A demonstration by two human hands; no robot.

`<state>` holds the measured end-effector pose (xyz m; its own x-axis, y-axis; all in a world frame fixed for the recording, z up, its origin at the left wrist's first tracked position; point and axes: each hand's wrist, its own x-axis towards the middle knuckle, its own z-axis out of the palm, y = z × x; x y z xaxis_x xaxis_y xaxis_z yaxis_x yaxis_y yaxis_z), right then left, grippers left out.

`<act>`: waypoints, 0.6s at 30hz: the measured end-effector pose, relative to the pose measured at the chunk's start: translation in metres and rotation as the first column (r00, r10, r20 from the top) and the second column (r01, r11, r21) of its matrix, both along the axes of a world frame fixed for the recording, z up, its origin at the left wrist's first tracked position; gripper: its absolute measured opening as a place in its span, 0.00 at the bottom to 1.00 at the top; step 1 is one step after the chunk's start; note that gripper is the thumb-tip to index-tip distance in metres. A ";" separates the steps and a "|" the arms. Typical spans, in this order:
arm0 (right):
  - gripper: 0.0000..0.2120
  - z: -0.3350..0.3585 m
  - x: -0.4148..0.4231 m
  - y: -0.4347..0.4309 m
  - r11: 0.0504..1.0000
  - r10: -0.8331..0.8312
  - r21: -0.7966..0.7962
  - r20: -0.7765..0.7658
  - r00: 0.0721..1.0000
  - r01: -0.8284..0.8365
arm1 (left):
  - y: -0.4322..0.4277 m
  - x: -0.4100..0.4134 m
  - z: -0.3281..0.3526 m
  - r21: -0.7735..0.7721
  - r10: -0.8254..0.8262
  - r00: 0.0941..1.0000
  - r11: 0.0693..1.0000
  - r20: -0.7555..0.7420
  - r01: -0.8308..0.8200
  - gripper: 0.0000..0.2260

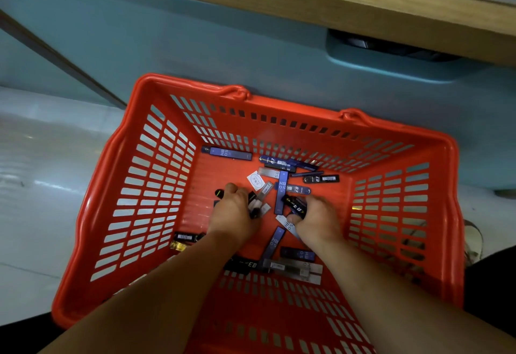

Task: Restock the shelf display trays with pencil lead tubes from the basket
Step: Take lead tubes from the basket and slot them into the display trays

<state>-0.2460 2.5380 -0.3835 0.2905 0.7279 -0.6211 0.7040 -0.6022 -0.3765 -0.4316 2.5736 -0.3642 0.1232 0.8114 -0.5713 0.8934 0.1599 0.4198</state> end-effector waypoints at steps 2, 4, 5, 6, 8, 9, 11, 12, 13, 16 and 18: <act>0.13 0.004 -0.002 0.003 0.999 -0.018 -0.039 -0.026 0.999 0.017 | 0.002 0.001 0.004 -0.016 0.013 0.999 1.000 0.033 -0.012 0.19; 0.14 0.010 -0.001 0.006 0.998 -0.059 -0.040 -0.068 0.996 0.057 | 0.006 0.001 0.011 -0.031 0.063 0.993 0.998 0.097 -0.060 0.16; 0.15 0.014 0.000 0.007 0.996 -0.089 -0.034 -0.101 0.991 0.086 | 0.009 0.000 0.016 -0.062 0.109 0.984 0.993 0.139 -0.101 0.15; 0.16 0.019 0.002 0.008 0.993 -0.116 -0.028 -0.138 0.984 0.113 | 0.013 0.000 0.023 -0.106 0.162 0.970 0.984 0.181 -0.144 0.14; 0.14 0.032 0.005 0.010 0.986 -0.168 -0.016 -0.205 0.964 0.168 | 0.019 -0.002 0.037 -0.213 0.271 0.923 0.953 0.274 -0.217 0.12; 0.14 0.039 0.005 0.012 0.978 -0.206 -0.009 -0.238 0.949 0.210 | 0.021 -0.002 0.047 -0.270 0.323 0.891 0.932 0.319 -0.241 0.09; 0.11 0.059 0.003 0.015 0.951 -0.302 -0.028 -0.310 0.902 0.308 | 0.023 -0.003 0.068 -0.335 0.380 0.840 0.907 0.388 -0.255 0.04; 0.08 0.070 0.001 0.016 0.938 -0.338 -0.052 -0.341 0.877 0.342 | 0.025 -0.003 0.080 -0.346 0.406 0.815 0.898 0.413 -0.272 0.03; 0.05 0.083 -0.002 0.018 0.929 -0.364 -0.085 -0.385 0.848 0.360 | 0.025 -0.004 0.092 -0.359 0.442 0.786 0.884 0.432 -0.300 0.04; 0.10 0.132 -0.011 0.024 0.913 -0.401 -0.191 -0.572 0.715 0.359 | 0.029 -0.004 0.134 -0.417 0.547 0.680 0.831 0.489 -0.368 0.04; 0.12 0.169 -0.016 0.029 0.928 -0.362 -0.186 -0.654 0.664 0.323 | 0.032 -0.005 0.165 -0.426 0.570 0.618 0.820 0.541 -0.383 0.02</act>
